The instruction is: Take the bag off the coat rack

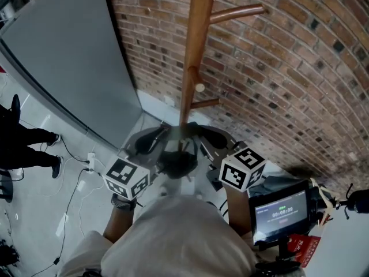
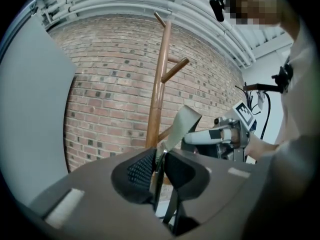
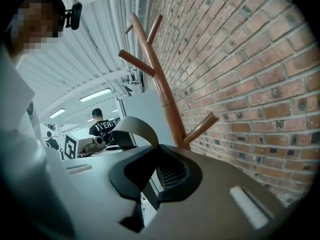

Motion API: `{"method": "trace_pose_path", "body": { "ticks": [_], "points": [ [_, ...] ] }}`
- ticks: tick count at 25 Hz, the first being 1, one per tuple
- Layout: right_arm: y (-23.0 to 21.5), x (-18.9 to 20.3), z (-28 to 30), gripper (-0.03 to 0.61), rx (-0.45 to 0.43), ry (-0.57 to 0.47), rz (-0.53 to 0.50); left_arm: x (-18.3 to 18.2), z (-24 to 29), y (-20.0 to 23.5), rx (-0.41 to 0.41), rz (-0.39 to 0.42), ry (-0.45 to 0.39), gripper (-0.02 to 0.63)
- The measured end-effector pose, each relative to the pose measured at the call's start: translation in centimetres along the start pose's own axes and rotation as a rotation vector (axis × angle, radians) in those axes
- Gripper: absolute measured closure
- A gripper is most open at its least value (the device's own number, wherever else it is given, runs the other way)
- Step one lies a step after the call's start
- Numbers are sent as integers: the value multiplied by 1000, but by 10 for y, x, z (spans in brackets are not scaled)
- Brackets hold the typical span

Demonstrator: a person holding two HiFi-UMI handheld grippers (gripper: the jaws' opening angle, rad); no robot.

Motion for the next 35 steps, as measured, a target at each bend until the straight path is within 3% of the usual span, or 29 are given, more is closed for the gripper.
{"method": "trace_pose_path", "body": {
  "ticks": [7, 17, 35],
  "points": [
    [11, -28, -13, 571, -24, -64, -67, -36, -11, -1, -20, 37, -95, 568],
    [19, -42, -22, 571, -81, -110, -92, -52, -18, -5, -35, 55, -144, 568],
    [15, -32, -18, 571, -97, -91, -80, -46, -18, -4, -46, 35, -128, 568]
  ]
}}
Point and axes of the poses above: the fingertips, and each gripper's own axes: z forward along the fingers, y to its left, x out of its underside, the point moved 4 cm from there along -z, backward along the fingers, and after that the axes turned 6 degrees about y, right-handed, at the moved point
